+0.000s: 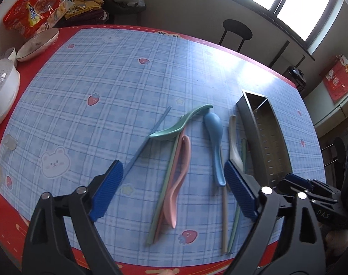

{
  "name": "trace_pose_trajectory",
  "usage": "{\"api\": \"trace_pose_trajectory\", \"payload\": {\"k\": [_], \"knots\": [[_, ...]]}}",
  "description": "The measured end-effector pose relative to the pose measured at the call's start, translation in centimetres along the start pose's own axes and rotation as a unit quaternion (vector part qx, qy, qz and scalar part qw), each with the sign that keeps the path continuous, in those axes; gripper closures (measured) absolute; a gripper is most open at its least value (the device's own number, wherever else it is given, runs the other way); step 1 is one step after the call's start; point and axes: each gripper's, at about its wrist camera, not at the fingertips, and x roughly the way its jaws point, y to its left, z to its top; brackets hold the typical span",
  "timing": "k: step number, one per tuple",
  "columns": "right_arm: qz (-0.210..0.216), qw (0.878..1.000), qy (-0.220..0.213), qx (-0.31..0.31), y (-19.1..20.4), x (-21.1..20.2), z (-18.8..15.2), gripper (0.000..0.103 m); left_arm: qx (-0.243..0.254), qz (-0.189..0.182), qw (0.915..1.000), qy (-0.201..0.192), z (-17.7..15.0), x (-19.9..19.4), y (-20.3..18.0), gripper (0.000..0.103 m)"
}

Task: Organize utensils
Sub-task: 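Grasp the blue chopstick with the left tool while the right tool grasps another beige chopstick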

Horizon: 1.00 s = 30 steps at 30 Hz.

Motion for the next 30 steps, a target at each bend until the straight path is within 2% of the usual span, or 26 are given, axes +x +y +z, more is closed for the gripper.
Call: {"api": "trace_pose_trajectory", "payload": {"k": [1, 9, 15, 20, 25, 30], "knots": [[0.002, 1.000, -0.001, -0.005, 0.5, 0.0, 0.0, 0.050, 0.002, 0.004, 1.0000, -0.002, -0.4, -0.2, 0.6, 0.006], [0.011, 1.000, 0.013, -0.020, 3.6, 1.5, -0.2, 0.049, 0.019, 0.024, 0.9995, 0.010, -2.3, -0.3, 3.6, 0.006], [0.015, 0.998, 0.032, -0.048, 6.5, 3.3, -0.4, 0.050, 0.076, 0.046, 0.9960, -0.005, -2.8, -0.5, 4.2, 0.006], [0.004, 0.995, 0.075, -0.064, 8.1, 5.2, -0.9, 0.060, 0.070, 0.016, 0.9974, -0.005, -2.3, -0.1, 5.6, 0.006], [-0.020, 0.992, 0.107, -0.063, 8.2, 6.8, -0.6, 0.064, 0.084, -0.038, 0.9951, 0.037, -1.4, 0.9, 6.8, 0.006], [-0.041, 0.987, 0.140, -0.067, 8.3, 8.7, -0.7, 0.073, 0.119, -0.014, 0.9920, 0.040, -1.0, 1.6, 8.0, 0.006]]}}
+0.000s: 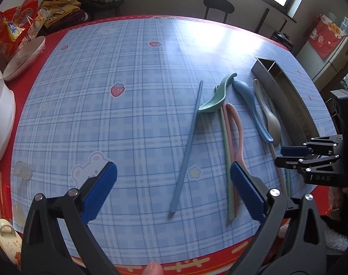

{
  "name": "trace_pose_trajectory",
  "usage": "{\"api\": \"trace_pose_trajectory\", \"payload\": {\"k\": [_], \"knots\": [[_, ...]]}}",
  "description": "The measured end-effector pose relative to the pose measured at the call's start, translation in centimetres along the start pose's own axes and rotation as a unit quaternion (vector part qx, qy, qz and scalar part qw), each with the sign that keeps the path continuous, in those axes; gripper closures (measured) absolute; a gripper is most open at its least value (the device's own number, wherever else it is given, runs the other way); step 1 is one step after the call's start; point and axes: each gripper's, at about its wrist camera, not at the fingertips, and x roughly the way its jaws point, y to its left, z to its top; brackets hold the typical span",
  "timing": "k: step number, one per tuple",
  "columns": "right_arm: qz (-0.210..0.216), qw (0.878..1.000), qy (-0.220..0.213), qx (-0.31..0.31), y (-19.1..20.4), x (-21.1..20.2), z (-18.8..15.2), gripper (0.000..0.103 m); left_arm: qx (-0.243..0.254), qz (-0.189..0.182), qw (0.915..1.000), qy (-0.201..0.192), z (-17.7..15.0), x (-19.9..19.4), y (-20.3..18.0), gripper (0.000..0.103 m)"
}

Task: Organize utensils
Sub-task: 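Grasp the blue chopstick with the left tool while the right tool grasps another beige chopstick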

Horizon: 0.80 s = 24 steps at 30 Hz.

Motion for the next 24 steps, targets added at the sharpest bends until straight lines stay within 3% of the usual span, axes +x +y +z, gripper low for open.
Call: {"api": "trace_pose_trajectory", "payload": {"k": [8, 12, 20, 24], "knots": [[-0.040, 0.999, -0.002, -0.031, 1.1, 1.1, 0.8, 0.074, 0.025, -0.002, 0.9995, 0.016, -0.2, 1.8, 0.5, 0.008], [-0.053, 0.997, -0.010, -0.049, 1.6, 1.2, 0.8, 0.074, 0.052, -0.004, 0.9983, 0.027, 0.0, 3.0, -0.5, 0.028], [-0.039, 0.999, -0.020, -0.029, -0.1, 0.8, 0.9, 0.089, 0.069, -0.018, 0.9964, 0.044, 0.7, 5.3, -2.2, 0.033], [-0.042, 0.998, -0.026, -0.033, 0.0, 0.8, 0.7, 0.089, 0.074, -0.023, 0.9954, 0.058, 1.5, 6.6, -2.6, 0.044]]}}
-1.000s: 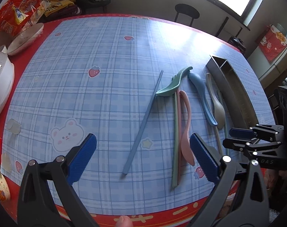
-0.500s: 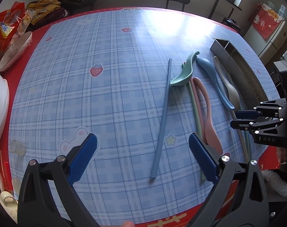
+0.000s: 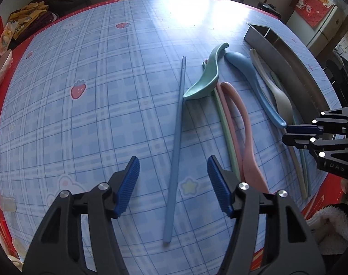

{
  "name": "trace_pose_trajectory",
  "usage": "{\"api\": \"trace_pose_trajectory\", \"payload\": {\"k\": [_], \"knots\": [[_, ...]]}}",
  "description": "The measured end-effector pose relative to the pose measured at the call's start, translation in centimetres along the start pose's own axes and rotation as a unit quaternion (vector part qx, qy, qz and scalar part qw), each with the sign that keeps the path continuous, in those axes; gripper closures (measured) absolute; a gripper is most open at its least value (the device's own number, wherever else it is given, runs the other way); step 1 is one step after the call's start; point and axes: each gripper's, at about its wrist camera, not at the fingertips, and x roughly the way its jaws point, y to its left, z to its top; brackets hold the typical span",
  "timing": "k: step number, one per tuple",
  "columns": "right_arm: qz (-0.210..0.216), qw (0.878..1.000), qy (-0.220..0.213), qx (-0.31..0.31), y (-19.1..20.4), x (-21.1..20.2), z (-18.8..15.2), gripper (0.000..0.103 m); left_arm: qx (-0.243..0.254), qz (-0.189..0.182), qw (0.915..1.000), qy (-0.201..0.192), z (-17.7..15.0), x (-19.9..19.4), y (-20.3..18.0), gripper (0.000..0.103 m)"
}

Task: Organize utensils
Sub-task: 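Grasp the blue chopstick with the left tool while the right tool grasps another beige chopstick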

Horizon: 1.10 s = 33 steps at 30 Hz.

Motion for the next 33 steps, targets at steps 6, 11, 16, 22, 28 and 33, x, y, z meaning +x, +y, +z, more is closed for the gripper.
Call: {"api": "trace_pose_trajectory", "payload": {"k": [6, 11, 16, 22, 28, 33], "knots": [[-0.002, 1.000, -0.003, 0.007, 0.3, 0.1, -0.1, 0.093, 0.010, -0.002, 0.9999, -0.004, 1.6, 1.0, -0.3, 0.049], [-0.005, 1.000, -0.008, 0.009, 0.2, 0.2, -0.3, 0.093, 0.039, 0.023, 0.9990, 0.001, 2.0, 1.3, -1.0, 0.054], [-0.013, 1.000, -0.007, 0.006, 0.3, 0.0, -0.6, 0.093, 0.046, 0.044, 0.9980, 0.000, 1.2, 1.0, -1.5, 0.066], [-0.016, 1.000, -0.006, 0.003, 0.6, 0.2, -0.3, 0.093, 0.011, 0.037, 0.9991, -0.019, -0.9, 0.1, -0.3, 0.084], [-0.007, 1.000, -0.005, 0.009, 0.3, 0.2, -0.3, 0.093, -0.030, 0.025, 0.9990, -0.021, -2.0, -0.4, 0.0, 0.091], [-0.006, 1.000, -0.005, 0.010, 0.2, 0.2, -0.3, 0.093, -0.029, 0.011, 0.9994, -0.015, -2.6, -0.6, 0.0, 0.091]]}}
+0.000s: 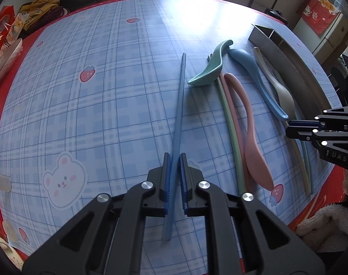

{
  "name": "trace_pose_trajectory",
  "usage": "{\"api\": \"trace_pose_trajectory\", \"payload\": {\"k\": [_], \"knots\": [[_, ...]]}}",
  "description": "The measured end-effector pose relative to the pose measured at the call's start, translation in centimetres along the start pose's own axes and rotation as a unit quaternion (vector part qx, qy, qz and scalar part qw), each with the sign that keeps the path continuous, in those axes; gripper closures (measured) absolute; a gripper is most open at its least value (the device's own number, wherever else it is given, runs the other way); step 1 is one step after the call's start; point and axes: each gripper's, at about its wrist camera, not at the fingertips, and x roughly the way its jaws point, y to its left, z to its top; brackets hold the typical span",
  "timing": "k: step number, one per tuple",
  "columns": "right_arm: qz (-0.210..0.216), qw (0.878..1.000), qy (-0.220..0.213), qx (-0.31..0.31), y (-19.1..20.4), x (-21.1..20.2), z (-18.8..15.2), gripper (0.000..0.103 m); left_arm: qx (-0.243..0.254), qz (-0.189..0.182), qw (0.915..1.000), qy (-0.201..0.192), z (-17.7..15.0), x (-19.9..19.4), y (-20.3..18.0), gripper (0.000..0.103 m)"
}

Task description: Organize utensils

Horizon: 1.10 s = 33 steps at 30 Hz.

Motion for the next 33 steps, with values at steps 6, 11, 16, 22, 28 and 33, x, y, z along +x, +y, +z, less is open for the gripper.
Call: {"api": "trace_pose_trajectory", "payload": {"k": [6, 11, 16, 22, 28, 33], "knots": [[0.001, 1.000, 0.000, 0.000, 0.0, 0.0, -0.1, 0.093, -0.011, -0.013, 0.9998, 0.013, -0.1, -0.1, 0.3, 0.092], [0.001, 1.000, -0.001, 0.001, 0.0, 0.0, 0.0, 0.093, 0.000, -0.016, 0.9997, 0.019, 0.1, 0.0, 0.4, 0.092], [0.003, 1.000, -0.002, 0.002, -0.2, -0.1, -0.1, 0.093, -0.015, -0.011, 0.9998, 0.011, 0.2, 0.0, 0.4, 0.092], [0.023, 0.999, 0.001, 0.023, -1.1, -0.2, 0.0, 0.096, -0.073, -0.043, 0.9963, 0.012, -0.2, -0.4, 1.7, 0.093], [0.059, 0.997, -0.004, 0.048, -1.6, -1.0, -1.0, 0.097, -0.100, -0.051, 0.9934, -0.022, -1.9, -3.6, 2.6, 0.093], [0.065, 0.996, -0.025, 0.056, -1.7, -2.2, -1.2, 0.097, -0.108, -0.044, 0.9921, -0.046, -3.1, -6.3, 2.8, 0.093]]}}
